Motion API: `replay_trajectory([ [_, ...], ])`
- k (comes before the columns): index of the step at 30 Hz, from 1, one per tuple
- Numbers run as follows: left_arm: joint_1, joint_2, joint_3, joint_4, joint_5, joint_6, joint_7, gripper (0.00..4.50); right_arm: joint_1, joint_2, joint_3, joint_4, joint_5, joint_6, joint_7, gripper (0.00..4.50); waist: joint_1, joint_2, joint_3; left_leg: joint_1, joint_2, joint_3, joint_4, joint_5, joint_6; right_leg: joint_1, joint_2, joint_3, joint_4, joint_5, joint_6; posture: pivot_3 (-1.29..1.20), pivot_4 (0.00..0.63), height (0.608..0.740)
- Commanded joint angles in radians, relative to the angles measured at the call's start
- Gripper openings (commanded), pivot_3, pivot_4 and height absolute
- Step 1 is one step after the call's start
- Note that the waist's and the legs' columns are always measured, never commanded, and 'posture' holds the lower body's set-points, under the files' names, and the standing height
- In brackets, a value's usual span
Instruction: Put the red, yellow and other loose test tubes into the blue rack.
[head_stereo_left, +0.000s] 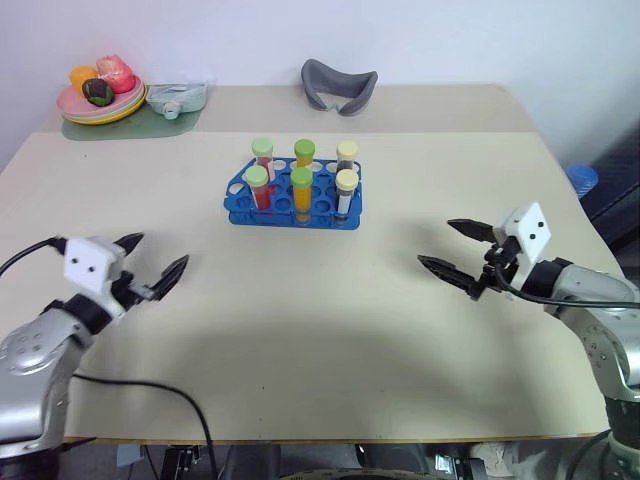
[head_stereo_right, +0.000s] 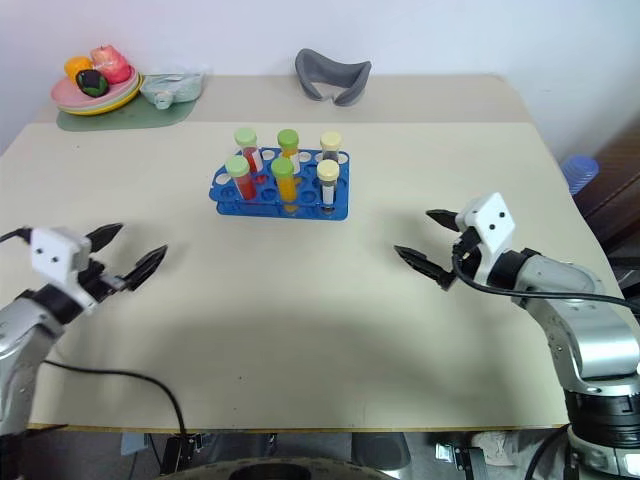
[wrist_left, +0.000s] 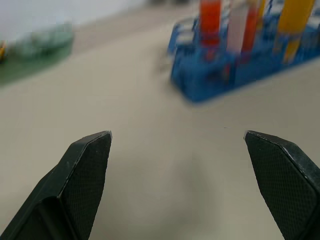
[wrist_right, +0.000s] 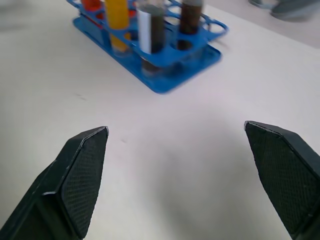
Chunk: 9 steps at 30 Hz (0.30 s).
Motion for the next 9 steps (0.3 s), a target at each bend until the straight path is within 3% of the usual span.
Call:
replay_trajectory([
  [1, 0.032, -0.003, 0.047, -0.052, -0.019, -0.002, -0.001, 4.34, -0.027, -0.011, -0.013, 0.039, -0.011, -0.051, 0.028, 4.5, 0.0, 0.0, 0.0, 0.0, 0.0, 0.0, 0.0, 0.0, 0.0, 0.0, 0.0, 0.0, 0.0, 0.0, 0.0, 0.0, 0.15, 0.74],
  [9, 0.121, -0.061, 0.074, -0.153, -0.018, 0.029, 0.057, 4.34, -0.065, 0.016, 0.049, 0.091, -0.029, -0.083, 0.049, 4.5, -0.002, 0.0, 0.0, 0.0, 0.0, 0.0, 0.0, 0.0, 0.0, 0.0, 0.0, 0.0, 0.0, 0.0, 0.0, 0.0, 0.15, 0.74],
])
